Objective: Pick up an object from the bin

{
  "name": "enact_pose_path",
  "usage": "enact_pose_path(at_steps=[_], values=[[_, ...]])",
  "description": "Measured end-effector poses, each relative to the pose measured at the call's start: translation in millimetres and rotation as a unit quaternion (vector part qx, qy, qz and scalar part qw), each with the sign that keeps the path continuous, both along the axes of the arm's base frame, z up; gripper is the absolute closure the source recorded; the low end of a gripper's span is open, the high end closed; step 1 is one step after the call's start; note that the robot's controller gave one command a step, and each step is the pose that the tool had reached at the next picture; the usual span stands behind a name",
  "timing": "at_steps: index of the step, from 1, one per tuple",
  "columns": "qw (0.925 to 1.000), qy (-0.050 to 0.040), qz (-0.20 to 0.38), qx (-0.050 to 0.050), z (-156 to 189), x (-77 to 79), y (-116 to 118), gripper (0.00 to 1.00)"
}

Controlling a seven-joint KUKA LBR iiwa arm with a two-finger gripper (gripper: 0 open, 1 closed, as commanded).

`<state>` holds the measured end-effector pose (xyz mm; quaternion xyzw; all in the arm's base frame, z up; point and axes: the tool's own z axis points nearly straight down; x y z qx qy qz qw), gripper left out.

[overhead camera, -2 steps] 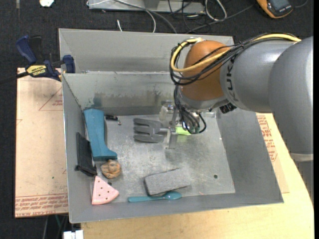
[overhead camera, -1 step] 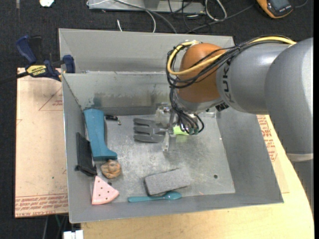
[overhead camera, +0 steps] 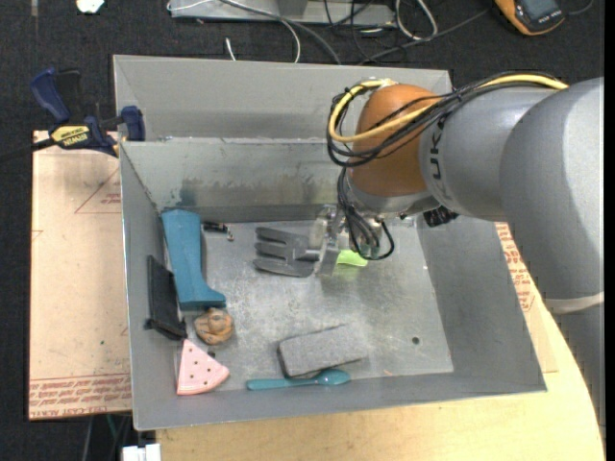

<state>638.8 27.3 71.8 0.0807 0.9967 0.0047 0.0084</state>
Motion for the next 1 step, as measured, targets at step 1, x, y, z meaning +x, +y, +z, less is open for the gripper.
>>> enact_pose_path(at_steps=[1], values=[[1.0000,0.0000,0.000,0.000,0.0,0.0,0.0,1.00]])
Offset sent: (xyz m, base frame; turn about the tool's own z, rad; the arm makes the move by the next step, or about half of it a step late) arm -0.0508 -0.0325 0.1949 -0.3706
